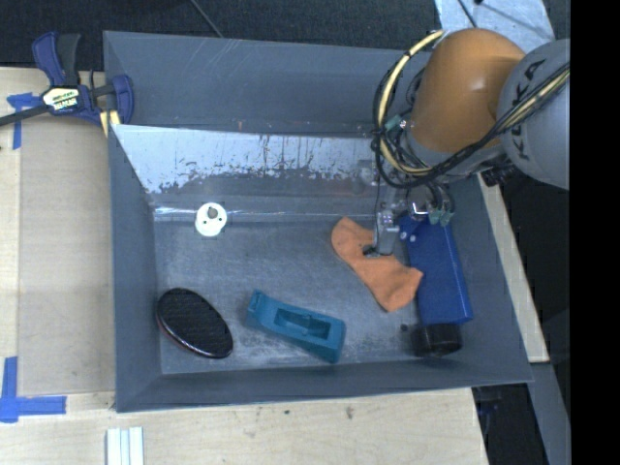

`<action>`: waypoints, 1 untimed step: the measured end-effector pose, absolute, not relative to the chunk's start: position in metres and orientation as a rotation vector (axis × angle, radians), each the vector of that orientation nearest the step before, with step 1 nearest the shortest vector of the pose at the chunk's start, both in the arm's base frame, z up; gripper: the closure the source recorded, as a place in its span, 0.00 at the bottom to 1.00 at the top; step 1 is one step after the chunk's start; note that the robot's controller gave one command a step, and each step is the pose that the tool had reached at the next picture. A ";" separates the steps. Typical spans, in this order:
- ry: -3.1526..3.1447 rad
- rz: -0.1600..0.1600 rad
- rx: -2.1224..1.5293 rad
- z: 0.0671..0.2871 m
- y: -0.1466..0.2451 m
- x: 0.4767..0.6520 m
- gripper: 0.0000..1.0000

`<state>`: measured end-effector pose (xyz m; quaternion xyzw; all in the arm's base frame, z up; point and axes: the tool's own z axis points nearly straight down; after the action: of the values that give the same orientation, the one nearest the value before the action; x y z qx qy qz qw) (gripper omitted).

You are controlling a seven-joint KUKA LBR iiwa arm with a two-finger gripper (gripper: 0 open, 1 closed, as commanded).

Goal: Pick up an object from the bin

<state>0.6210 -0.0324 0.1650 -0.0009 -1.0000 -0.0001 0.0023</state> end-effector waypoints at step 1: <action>-3.145 0.000 -0.002 0.170 -0.032 0.623 0.00</action>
Offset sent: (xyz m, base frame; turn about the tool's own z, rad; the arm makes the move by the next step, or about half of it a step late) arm -0.0388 -0.0243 -0.0657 -0.0354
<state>0.6226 -0.0324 0.1703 -0.0007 -1.0000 0.0001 -0.0018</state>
